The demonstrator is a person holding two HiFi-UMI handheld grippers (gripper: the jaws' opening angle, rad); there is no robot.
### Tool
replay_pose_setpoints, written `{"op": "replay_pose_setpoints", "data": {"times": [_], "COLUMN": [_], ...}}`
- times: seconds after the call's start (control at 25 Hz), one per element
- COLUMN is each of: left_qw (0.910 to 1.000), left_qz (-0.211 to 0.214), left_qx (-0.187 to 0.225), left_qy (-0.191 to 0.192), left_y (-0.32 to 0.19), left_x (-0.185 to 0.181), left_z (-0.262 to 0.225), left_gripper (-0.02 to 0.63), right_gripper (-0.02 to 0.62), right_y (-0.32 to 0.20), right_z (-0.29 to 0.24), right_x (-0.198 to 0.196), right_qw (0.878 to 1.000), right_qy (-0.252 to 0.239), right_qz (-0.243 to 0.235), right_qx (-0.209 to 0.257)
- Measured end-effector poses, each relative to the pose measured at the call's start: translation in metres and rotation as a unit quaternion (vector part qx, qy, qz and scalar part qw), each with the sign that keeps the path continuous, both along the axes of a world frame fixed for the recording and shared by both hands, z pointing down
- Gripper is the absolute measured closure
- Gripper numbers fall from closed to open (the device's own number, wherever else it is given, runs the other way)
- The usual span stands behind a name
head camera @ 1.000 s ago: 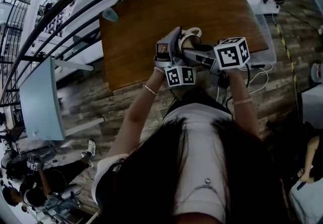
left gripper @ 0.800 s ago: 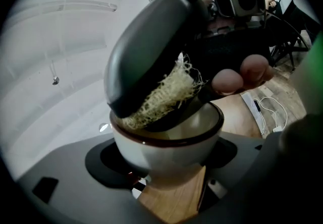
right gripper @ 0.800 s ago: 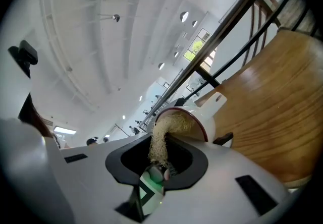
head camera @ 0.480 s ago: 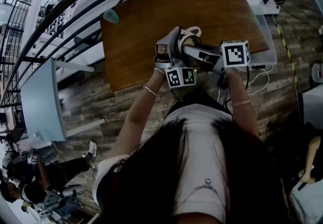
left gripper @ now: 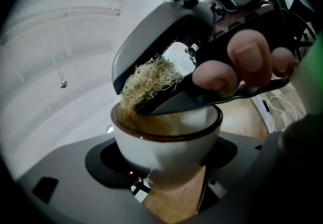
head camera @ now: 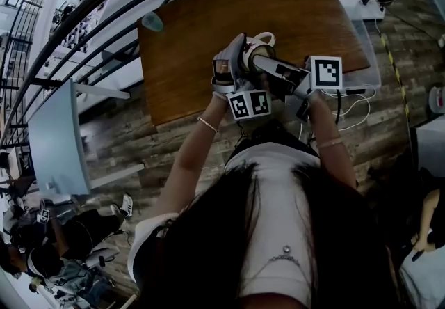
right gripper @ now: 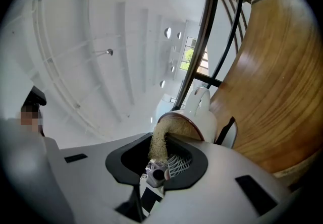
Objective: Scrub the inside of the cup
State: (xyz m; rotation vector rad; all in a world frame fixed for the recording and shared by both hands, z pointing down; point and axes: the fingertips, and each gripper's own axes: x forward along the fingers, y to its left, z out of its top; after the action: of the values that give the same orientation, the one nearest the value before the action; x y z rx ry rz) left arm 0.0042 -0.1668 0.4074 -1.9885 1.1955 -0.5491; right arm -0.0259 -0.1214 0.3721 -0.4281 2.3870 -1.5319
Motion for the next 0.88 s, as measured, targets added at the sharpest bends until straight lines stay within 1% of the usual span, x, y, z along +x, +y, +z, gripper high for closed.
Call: {"op": "replay_pose_setpoints", "data": {"times": [0.12, 0.24, 0.4, 0.52, 0.64, 0.88], "left_qw": [1.0, 1.0, 0.9999, 0.9996, 0.999, 0.9982], "left_qz": [0.001, 0.003, 0.009, 0.016, 0.024, 0.031], "left_qx": [0.001, -0.001, -0.004, -0.008, -0.013, -0.018], "left_qy": [0.003, 0.001, -0.008, -0.021, -0.036, -0.048], "left_y": [0.0, 0.002, 0.004, 0.003, 0.003, 0.004], "left_x": [-0.002, 0.0, 0.0, -0.002, -0.002, 0.0], "left_z": [-0.002, 0.0, 0.002, 0.004, 0.007, 0.008], "left_gripper": [0.195, 0.195, 0.195, 0.195, 0.195, 0.195], "right_gripper": [0.514, 0.514, 0.515, 0.515, 0.515, 0.515], "right_y": [0.0, 0.002, 0.005, 0.004, 0.006, 0.012], "right_z": [-0.004, -0.004, -0.002, 0.0, 0.003, 0.003], "right_x": [-0.001, 0.0, -0.001, -0.006, -0.01, -0.012], "right_qw": [1.0, 1.0, 0.999, 0.995, 0.988, 0.974], "right_qy": [-0.013, -0.005, 0.041, 0.081, 0.121, 0.169], "right_qz": [-0.001, -0.011, -0.024, -0.04, -0.061, -0.097], "right_qx": [-0.009, -0.003, 0.023, 0.047, 0.075, 0.117]}}
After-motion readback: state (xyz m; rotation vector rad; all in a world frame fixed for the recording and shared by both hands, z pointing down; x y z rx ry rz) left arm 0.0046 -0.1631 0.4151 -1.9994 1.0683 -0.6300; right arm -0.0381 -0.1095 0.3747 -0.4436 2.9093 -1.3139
